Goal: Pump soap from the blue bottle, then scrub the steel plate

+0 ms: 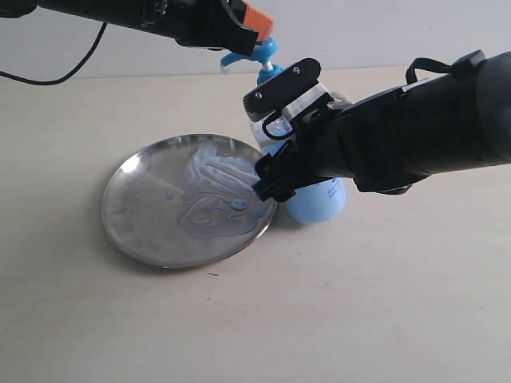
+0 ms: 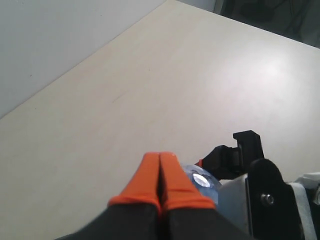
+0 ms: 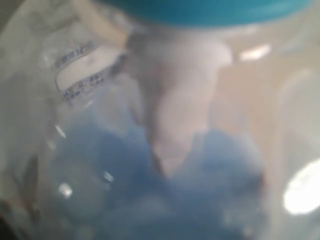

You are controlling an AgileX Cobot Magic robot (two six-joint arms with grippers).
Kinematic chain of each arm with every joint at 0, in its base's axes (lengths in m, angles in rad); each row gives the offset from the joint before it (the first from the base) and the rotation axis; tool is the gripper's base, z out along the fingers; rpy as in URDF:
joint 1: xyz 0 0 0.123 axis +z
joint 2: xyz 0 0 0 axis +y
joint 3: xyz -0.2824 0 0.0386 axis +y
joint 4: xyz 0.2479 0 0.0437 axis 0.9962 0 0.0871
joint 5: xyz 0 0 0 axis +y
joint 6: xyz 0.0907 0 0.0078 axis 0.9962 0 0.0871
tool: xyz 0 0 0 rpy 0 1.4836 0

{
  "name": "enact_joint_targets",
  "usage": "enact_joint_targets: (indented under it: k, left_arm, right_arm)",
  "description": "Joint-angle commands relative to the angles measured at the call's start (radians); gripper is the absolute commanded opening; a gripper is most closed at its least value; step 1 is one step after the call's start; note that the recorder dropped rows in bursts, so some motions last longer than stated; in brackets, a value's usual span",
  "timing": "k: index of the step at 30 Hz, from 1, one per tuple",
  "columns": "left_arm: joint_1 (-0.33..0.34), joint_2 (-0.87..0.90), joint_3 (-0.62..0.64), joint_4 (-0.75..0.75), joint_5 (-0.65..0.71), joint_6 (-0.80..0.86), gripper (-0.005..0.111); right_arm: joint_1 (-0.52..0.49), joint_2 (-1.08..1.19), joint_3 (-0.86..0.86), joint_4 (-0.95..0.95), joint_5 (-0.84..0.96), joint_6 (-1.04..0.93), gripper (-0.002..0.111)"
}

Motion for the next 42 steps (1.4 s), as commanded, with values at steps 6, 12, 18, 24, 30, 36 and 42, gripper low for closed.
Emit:
enact_joint_targets:
  k: [6,12,18,24,30,36,42]
  left_arm:
    - [-0.019,0.093,0.058,0.14,0.116,-0.001,0.0]
    - [-0.019,0.093,0.058,0.14,0.116,-0.001,0.0]
    - [-0.019,0.093,0.058,0.142,0.114,-0.001,0.0]
    - [-0.019,0.091,0.058,0.142,0.106,-0.001,0.0]
    - [-0.019,0.062,0.058,0.154,0.084,-0.001,0.0]
    - [-0.019,0.024,0.058,0.16,0.07,-0.001,0.0]
    - [-0.015,-0.023,0.056,0.167,0.063,-0.003,0.0]
  right_arm:
    - [0.001,-0.004,0.003,-0.012,-0.012,-0.013,0.0]
    - [0.001,-0.004,0.003,-0.012,-0.012,-0.013,0.0]
    - [0.001,-0.004,0.003,-0.012,-0.014,-0.014,0.0]
    - [0.001,-0.004,0.003,-0.012,-0.01,-0.014,0.0]
    - [0.001,-0.004,0.003,-0.012,-0.012,-0.014,0.0]
    - [0.001,-0.004,0.003,-0.012,-0.012,-0.014,0.0]
    - [0.001,-0.004,0.003,-0.012,-0.014,-0.014,0.0]
